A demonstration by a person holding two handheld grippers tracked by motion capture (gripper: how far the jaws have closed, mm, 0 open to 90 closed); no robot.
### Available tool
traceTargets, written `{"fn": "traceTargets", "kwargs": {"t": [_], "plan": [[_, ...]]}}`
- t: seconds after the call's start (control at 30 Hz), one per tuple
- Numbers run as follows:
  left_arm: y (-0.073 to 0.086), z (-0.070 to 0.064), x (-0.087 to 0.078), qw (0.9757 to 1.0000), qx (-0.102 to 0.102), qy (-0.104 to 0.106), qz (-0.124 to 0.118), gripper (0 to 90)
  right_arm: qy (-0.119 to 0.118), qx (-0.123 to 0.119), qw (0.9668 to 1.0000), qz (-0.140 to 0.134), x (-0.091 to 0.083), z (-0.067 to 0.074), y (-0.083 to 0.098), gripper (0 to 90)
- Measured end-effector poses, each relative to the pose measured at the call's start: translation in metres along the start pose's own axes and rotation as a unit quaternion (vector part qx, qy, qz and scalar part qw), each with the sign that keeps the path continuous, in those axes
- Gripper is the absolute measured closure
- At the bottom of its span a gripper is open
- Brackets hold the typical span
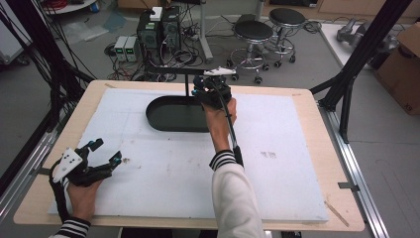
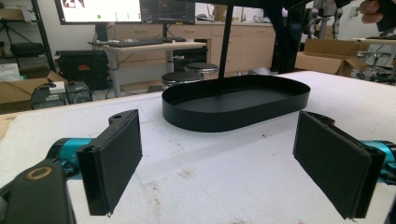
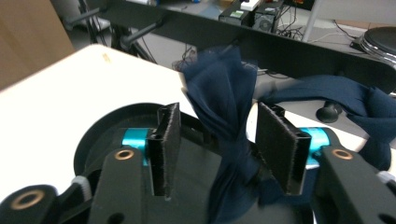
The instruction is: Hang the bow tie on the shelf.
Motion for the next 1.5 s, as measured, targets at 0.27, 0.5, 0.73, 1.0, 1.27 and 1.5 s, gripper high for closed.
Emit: {"fn": "traceTargets", "kwargs": {"t": [0.27, 0.5, 0.73, 1.0, 1.27, 1.5], "plan": [[0.000, 0.000, 0.000, 1.0000, 0.001, 0.000, 0.000, 15.9, -0.005, -0.021, 0.9997, 0.009, -0.010, -0.001, 0.000, 44.3], [0.000, 0.001, 0.000, 1.0000, 0.000, 0.000, 0.002, 15.9, -0.020, -0.028, 0.9993, -0.011, -0.035, -0.003, -0.003, 41.7], [0.000, 0.001, 0.000, 1.0000, -0.004, -0.003, 0.004, 15.9, -0.036, -0.014, 0.9977, -0.056, -0.079, -0.019, 0.017, 38.3], [0.000, 0.000, 0.000, 1.0000, -0.001, -0.002, 0.004, 15.8, -0.060, 0.000, 0.9909, -0.121, -0.140, -0.036, 0.056, 25.6], [0.000, -0.001, 0.000, 1.0000, 0.006, 0.000, 0.004, 15.7, -0.052, -0.023, 0.9855, -0.160, -0.185, -0.038, 0.108, 17.8], [0.000, -0.001, 0.000, 1.0000, 0.008, 0.000, 0.000, 15.6, -0.018, -0.017, 0.9799, -0.198, -0.203, -0.044, 0.160, 12.9]]}}
Point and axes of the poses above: each handheld gripper's, and its own axes: x roughly forward along the jaws, y roughly out of its underside, z roughly to its left, the point moved 5 cm from there along x, roughly forward along the jaws, and after that the axes turned 2 degrees about -x, right-handed, at the moved point
